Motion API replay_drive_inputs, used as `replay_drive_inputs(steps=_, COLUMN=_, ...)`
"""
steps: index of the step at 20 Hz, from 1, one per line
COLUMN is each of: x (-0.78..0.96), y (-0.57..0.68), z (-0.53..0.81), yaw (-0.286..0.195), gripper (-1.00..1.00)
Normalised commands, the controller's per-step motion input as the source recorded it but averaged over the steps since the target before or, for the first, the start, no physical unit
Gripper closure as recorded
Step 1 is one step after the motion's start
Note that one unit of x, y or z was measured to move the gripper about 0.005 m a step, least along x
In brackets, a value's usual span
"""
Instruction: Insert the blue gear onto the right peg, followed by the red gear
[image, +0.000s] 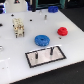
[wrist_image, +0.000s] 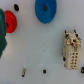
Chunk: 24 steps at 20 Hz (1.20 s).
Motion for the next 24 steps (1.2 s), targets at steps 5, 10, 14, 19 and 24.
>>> replay_drive_inputs(steps=5, x=-0.21, y=0.11, z=-0.43, yaw=0.0, gripper=-1.0)
replay_drive_inputs(steps=10, x=-0.13, y=0.03, z=-0.46, yaw=0.0, gripper=-1.0)
replay_drive_inputs(steps=14, x=-0.13, y=0.01, z=-0.48, yaw=0.0, gripper=-1.0)
replay_drive_inputs(steps=19, x=-0.12, y=-0.05, z=-0.46, yaw=0.0, gripper=-1.0)
replay_drive_inputs(steps=24, x=-0.08, y=-0.13, z=-0.35, yaw=0.0, gripper=-1.0)
